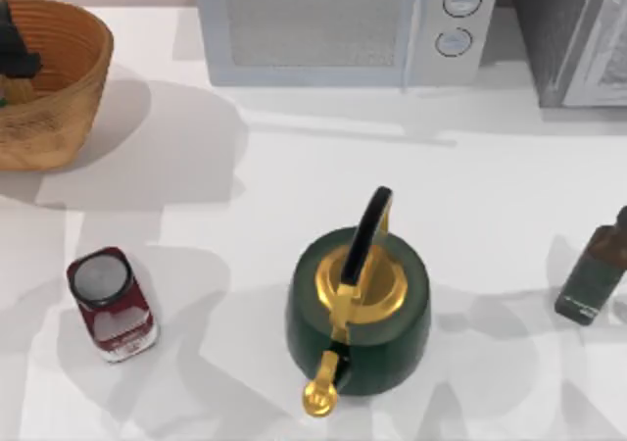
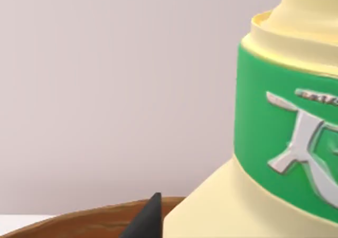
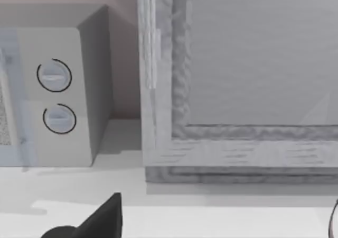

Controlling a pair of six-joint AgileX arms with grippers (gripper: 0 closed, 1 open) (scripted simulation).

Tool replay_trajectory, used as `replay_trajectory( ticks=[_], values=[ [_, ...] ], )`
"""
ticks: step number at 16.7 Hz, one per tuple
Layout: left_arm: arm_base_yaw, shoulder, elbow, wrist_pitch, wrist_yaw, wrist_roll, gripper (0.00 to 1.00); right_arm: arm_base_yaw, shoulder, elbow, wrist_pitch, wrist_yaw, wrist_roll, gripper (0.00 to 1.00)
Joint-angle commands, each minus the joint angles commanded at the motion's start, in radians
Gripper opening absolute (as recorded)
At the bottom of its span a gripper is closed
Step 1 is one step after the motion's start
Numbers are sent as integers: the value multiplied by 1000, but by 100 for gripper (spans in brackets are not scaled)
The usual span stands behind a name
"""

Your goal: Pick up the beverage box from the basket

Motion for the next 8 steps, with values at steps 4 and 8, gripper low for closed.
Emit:
replay_trajectory(
  ticks=[4,8],
  values=[
    [0,0,0,0,0,0,25,0,0,0,0,0,0,100],
    [0,0,0,0,0,0,0,0,0,0,0,0,0,100]
  ],
)
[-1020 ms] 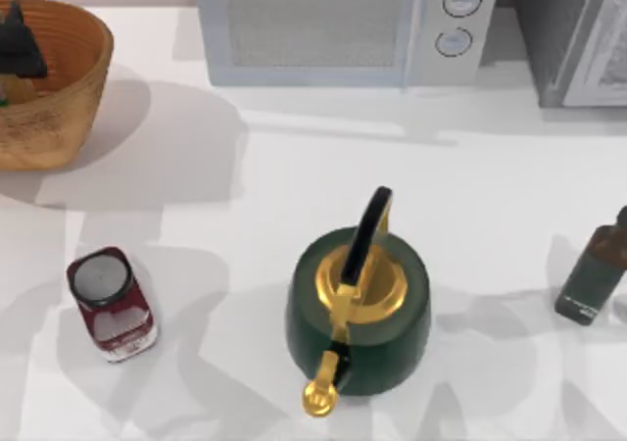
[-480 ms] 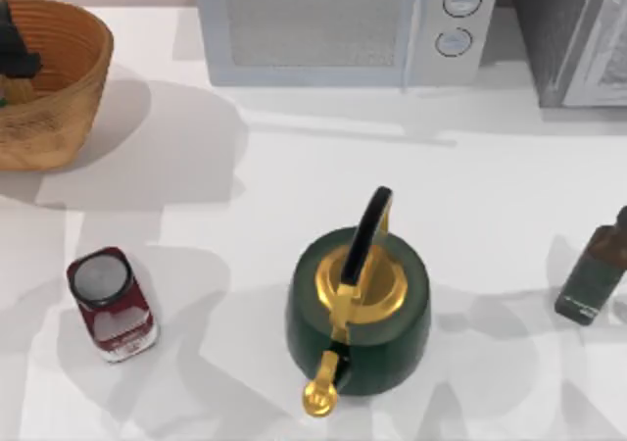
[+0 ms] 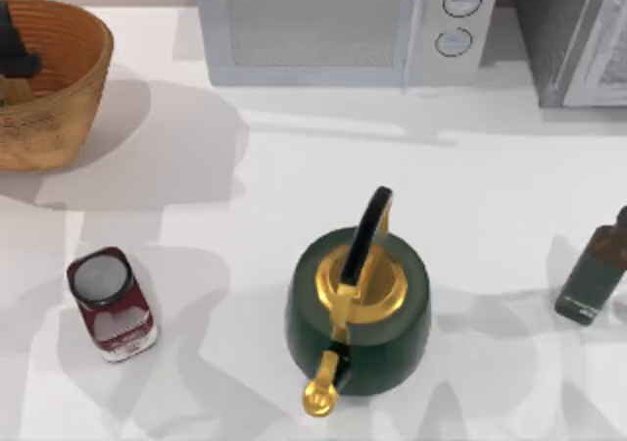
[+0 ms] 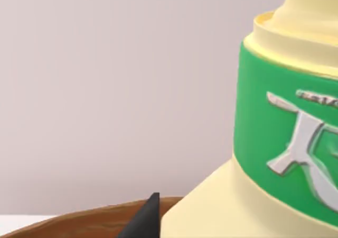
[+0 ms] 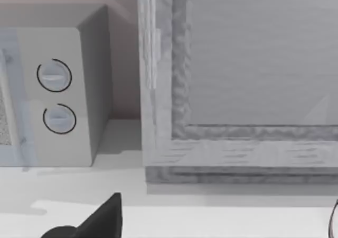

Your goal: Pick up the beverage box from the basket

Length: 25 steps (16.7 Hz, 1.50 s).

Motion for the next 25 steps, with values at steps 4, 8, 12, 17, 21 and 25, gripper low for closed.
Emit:
replay_trajectory(
  ticks=[4,8,12,17,21,25],
  values=[
    [0,0,0,0,0,0,0,0,0,0,0,0,0,100],
    [6,-24,-1,-2,1,3,0,0,0,0,0,0,0,100],
    [7,-47,15,-58,0,1,0,0,0,0,0,0,0,100],
    [5,-161,103,-243,-1,3,0,0,0,0,0,0,0,100],
    [4,-271,185,-429,-3,5,0,0,0,0,0,0,0,100],
    [5,-354,245,-577,-6,5,0,0,0,0,0,0,0,100]
  ],
)
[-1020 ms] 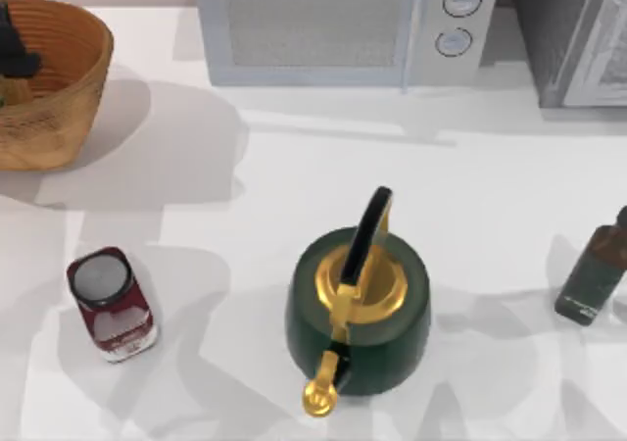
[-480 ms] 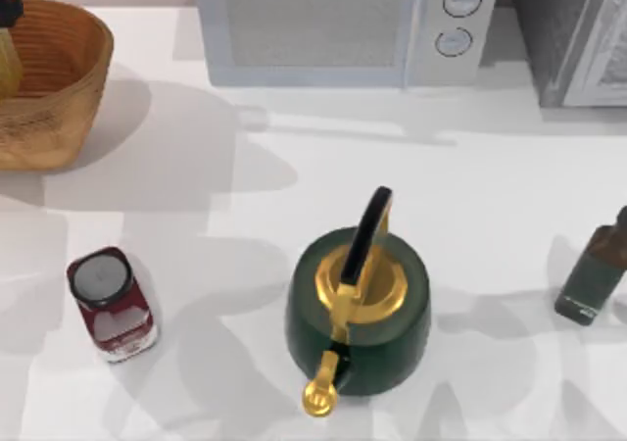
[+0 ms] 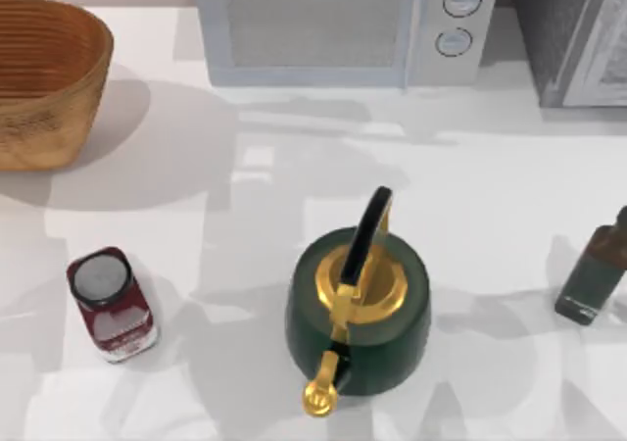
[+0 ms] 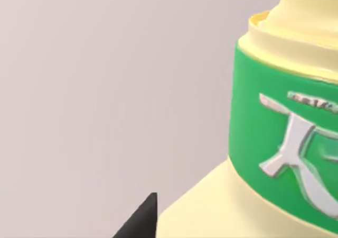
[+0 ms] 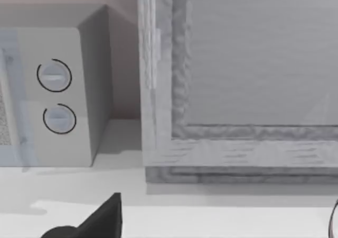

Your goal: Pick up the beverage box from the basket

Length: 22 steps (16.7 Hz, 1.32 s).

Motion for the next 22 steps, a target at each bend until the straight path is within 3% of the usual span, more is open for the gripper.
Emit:
replay_trajectory(
  ticks=[7,12,16,22],
  values=[
    [1,-18,12,-37,-1,2,0,0,0,0,0,0,0,100],
    [-14,-158,-110,-104,-21,-8,0,0,0,0,0,0,0,100],
    [-43,-456,-295,-195,-50,-12,0,0,0,0,0,0,0,100],
    [-96,-1097,-659,-374,-109,-15,0,0,0,0,0,0,0,100]
  ],
)
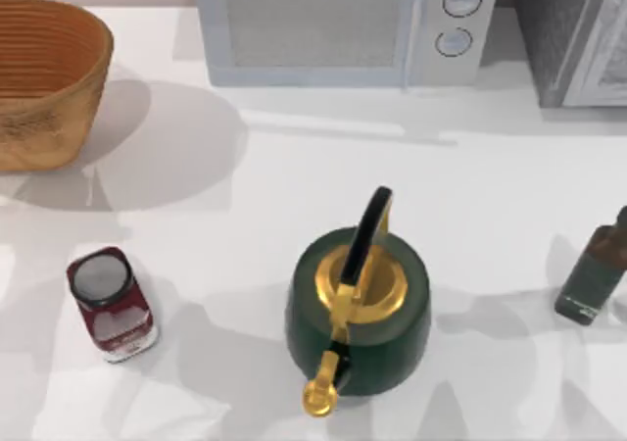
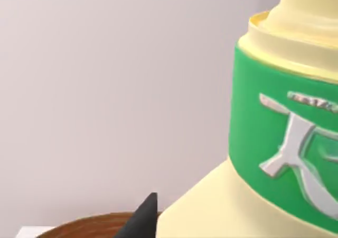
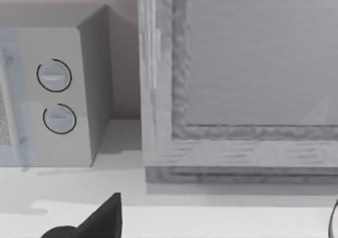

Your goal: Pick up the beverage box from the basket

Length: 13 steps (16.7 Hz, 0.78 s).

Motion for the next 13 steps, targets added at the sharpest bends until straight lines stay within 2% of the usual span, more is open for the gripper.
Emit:
replay_trajectory(
  ticks=[3,6,9,13],
  values=[
    [-26,-287,-187,-94,-30,-1,0,0,0,0,0,0,0,100],
    [-48,-483,-342,-172,-56,-2,0,0,0,0,0,0,0,100],
    [-60,-584,-433,-219,-71,-2,0,0,0,0,0,0,0,100],
    [-62,-599,-447,-227,-73,-2,0,0,0,0,0,0,0,100]
  ],
)
